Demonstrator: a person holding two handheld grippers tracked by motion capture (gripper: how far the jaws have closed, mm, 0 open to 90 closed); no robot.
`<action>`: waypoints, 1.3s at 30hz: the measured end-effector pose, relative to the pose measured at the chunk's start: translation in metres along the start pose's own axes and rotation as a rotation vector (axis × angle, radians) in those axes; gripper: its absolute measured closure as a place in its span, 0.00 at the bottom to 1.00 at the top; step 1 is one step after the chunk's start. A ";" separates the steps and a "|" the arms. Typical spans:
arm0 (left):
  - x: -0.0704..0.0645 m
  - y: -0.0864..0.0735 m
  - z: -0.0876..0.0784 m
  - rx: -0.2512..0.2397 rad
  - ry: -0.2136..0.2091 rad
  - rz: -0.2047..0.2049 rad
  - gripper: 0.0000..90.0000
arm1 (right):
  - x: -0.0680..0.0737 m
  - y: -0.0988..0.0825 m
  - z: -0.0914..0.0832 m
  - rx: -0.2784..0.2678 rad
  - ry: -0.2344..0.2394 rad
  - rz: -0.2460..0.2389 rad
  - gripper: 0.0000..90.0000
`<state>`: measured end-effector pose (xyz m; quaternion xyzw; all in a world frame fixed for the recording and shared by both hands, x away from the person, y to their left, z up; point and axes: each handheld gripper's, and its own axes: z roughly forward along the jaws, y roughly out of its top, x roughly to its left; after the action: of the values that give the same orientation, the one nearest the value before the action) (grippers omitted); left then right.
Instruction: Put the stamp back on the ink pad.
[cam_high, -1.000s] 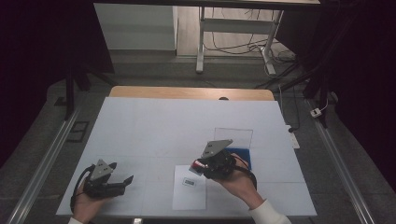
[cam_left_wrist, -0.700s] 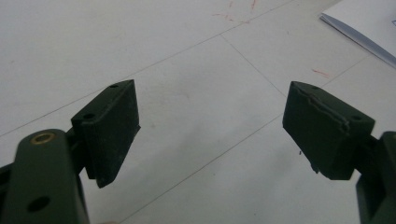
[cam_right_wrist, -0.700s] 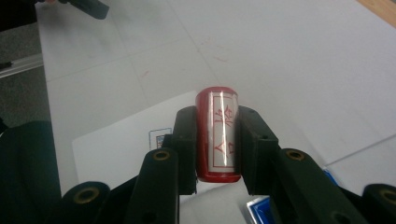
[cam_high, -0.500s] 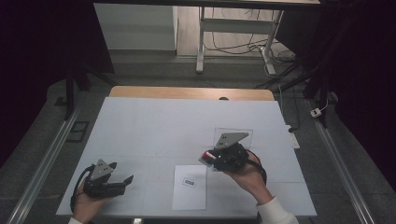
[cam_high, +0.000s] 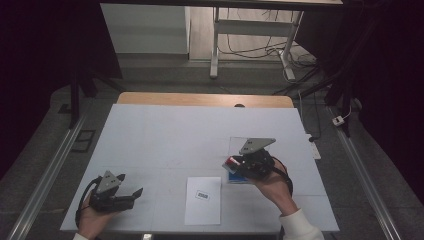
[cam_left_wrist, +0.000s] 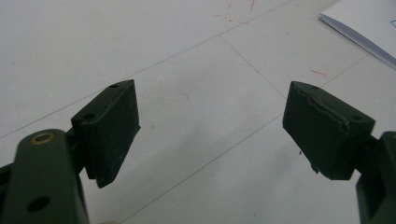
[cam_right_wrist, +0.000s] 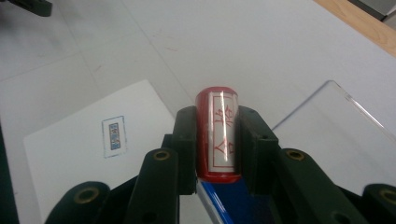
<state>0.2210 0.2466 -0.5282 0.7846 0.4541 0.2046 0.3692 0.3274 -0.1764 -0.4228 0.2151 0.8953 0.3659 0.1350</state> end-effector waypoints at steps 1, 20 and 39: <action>0.000 0.000 0.000 0.000 0.000 -0.001 0.21 | -0.001 -0.001 0.000 0.003 -0.005 0.007 0.77; 0.000 0.000 0.001 0.005 -0.005 0.000 0.21 | -0.042 -0.034 0.013 0.156 -0.136 0.088 0.77; 0.000 -0.001 0.001 0.008 -0.007 0.000 0.21 | -0.045 -0.042 0.029 0.254 -0.124 0.079 0.77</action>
<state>0.2214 0.2464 -0.5296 0.7869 0.4535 0.1999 0.3677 0.3659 -0.2074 -0.4690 0.2879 0.9151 0.2406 0.1474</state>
